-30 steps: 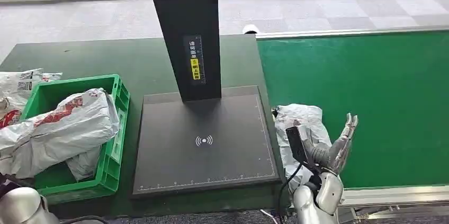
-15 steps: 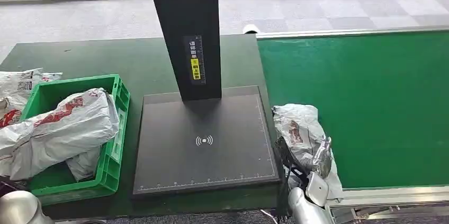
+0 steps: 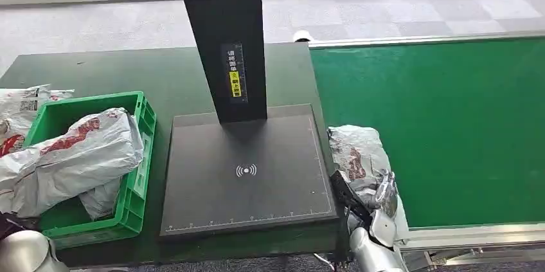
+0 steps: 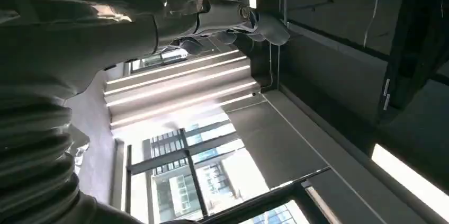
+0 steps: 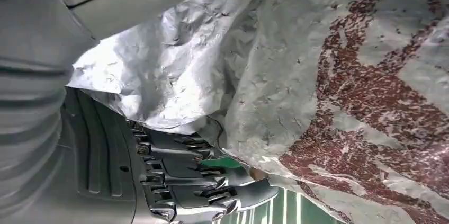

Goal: Moved the parcel from conveyor to table for the left to box.

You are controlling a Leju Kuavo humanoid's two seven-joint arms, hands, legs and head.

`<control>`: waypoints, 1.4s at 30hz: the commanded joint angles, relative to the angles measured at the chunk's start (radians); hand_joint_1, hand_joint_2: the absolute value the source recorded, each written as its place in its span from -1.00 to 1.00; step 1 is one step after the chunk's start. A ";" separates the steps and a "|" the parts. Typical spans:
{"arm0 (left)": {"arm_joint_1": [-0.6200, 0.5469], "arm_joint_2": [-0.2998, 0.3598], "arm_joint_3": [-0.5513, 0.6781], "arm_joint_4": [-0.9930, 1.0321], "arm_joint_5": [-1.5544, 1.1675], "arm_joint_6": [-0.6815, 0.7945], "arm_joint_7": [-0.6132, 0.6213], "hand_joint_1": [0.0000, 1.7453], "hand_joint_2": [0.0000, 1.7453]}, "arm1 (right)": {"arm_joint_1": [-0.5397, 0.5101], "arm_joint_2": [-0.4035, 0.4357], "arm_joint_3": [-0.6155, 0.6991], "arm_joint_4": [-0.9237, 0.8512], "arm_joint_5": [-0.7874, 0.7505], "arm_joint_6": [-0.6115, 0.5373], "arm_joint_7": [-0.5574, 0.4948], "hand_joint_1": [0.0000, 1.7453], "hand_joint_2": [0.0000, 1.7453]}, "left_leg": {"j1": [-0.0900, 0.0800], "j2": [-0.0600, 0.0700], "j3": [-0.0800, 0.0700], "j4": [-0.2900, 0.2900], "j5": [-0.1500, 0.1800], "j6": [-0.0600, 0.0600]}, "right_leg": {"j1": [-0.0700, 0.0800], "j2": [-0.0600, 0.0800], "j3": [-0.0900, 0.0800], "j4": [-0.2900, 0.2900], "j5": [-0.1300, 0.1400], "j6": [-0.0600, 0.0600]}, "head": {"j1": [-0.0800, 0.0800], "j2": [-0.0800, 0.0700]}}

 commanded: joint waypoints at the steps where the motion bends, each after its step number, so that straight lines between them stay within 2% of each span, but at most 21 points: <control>1: 0.016 -0.001 -0.026 0.051 0.007 -0.002 -0.001 -1.00 1.00 | -0.010 -0.030 -0.008 0.103 0.001 0.033 -0.008 -1.00 1.00 | 0.000 -0.001 0.001 -0.001 0.001 0.000 | 0.000 -0.002 0.002 -0.001 0.000 0.000 | 0.000 0.000; 2: 0.015 -0.001 -0.028 0.054 0.008 -0.002 -0.002 -1.00 1.00 | -0.011 -0.031 -0.006 0.106 0.000 0.041 -0.014 -0.60 1.00 | 0.000 -0.002 0.001 -0.002 0.002 0.000 | 0.001 -0.002 0.002 -0.003 0.001 -0.001 | 0.000 0.000; 3: 0.014 -0.001 -0.026 0.055 0.008 -0.002 -0.004 -1.00 1.00 | -0.010 -0.030 -0.007 0.106 -0.005 0.043 -0.024 1.00 1.00 | 0.000 -0.001 0.002 -0.002 0.001 0.000 | 0.000 -0.002 0.003 -0.002 0.000 0.000 | 0.000 0.000; 10: 0.015 -0.001 -0.026 0.051 0.002 -0.002 0.005 -1.00 1.00 | -0.007 -0.021 -0.002 0.083 -0.017 0.024 -0.041 1.00 1.00 | 0.001 0.000 0.003 -0.003 0.002 0.000 | 0.001 -0.001 0.004 -0.004 0.002 -0.001 | 0.000 0.000; 16: 0.024 -0.001 -0.020 0.033 0.004 -0.002 0.010 -1.00 1.00 | 0.012 0.001 -0.029 -0.014 -0.077 -0.086 -0.093 1.00 1.00 | 0.001 0.001 0.003 -0.001 0.001 0.000 | 0.001 0.001 0.004 -0.002 0.001 -0.001 | 0.000 0.000; 18: 0.028 -0.001 -0.018 0.031 0.010 -0.002 0.002 -1.00 1.00 | 0.032 0.017 -0.044 -0.089 -0.126 -0.153 -0.140 1.00 1.00 | 0.000 0.001 0.003 -0.001 0.001 0.000 | 0.000 0.001 0.004 -0.001 0.001 -0.001 | 0.000 0.000; 19: 0.027 -0.001 -0.016 0.034 0.010 -0.002 0.002 -1.00 1.00 | 0.056 0.037 -0.068 -0.171 -0.204 -0.222 -0.204 1.00 1.00 | 0.000 0.001 0.003 -0.002 0.001 0.000 | 0.000 0.000 0.003 -0.002 0.001 -0.001 | 0.000 0.000; 23: 0.018 -0.001 -0.014 0.031 0.001 -0.002 0.012 -1.00 1.00 | 0.115 0.056 -0.059 -0.319 -0.232 -0.198 -0.206 1.00 1.00 | 0.000 -0.002 0.000 -0.001 0.000 0.000 | 0.000 -0.001 0.002 0.000 0.000 -0.001 | 0.000 0.000; 25: 0.015 -0.001 -0.014 0.025 -0.005 -0.002 0.019 -1.00 1.00 | 0.130 0.073 -0.064 -0.379 -0.259 -0.261 -0.232 1.00 1.00 | 0.000 -0.003 -0.001 -0.002 0.001 0.000 | 0.000 -0.003 0.001 -0.002 0.001 -0.001 | 0.000 0.000; 26: 0.016 -0.001 -0.015 0.022 -0.008 -0.002 0.021 -1.00 1.00 | 0.142 0.086 -0.067 -0.432 -0.291 -0.285 -0.269 1.00 1.00 | 0.000 -0.002 -0.002 0.000 0.000 0.000 | 0.000 -0.002 0.000 0.000 0.000 -0.001 | 0.000 0.000; 27: 0.018 -0.001 -0.018 0.020 -0.012 -0.002 0.025 -1.00 1.00 | 0.169 0.124 -0.105 -0.566 -0.311 -0.285 -0.334 1.00 1.00 | 0.000 -0.002 -0.002 -0.001 0.000 0.000 | 0.000 -0.002 0.000 -0.001 0.001 -0.001 | 0.000 0.000; 32: 0.015 -0.001 -0.026 0.038 -0.005 -0.002 0.007 -1.00 1.00 | 0.230 0.126 -0.114 -0.997 -0.606 -0.285 -0.613 1.00 1.00 | -0.002 -0.004 -0.007 0.001 0.001 0.000 | -0.002 -0.004 -0.005 0.002 -0.001 -0.001 | 0.000 0.000; 33: 0.009 -0.001 -0.024 0.049 -0.002 -0.002 0.000 -1.00 1.00 | 0.247 0.126 -0.118 -1.030 -0.651 -0.285 -0.655 1.00 1.00 | -0.002 -0.005 -0.006 0.001 0.001 0.001 | -0.003 -0.005 -0.005 0.002 -0.001 -0.001 | 0.000 0.000; 38: -0.006 -0.001 -0.022 0.072 -0.003 -0.002 -0.008 -1.00 1.00 | 0.243 0.126 -0.078 -1.080 -0.684 -0.285 -0.666 1.00 1.00 | -0.001 -0.007 -0.006 -0.001 0.001 0.001 | -0.002 -0.007 -0.002 -0.001 0.000 0.000 | 0.000 0.000; 42: -0.008 -0.001 -0.022 0.071 -0.008 -0.002 -0.005 -1.00 1.00 | 0.253 0.126 -0.061 -1.081 -0.697 -0.285 -0.678 1.00 1.00 | -0.001 -0.004 -0.005 -0.001 0.001 0.001 | -0.002 -0.004 -0.003 -0.001 0.000 -0.001 | 0.000 0.000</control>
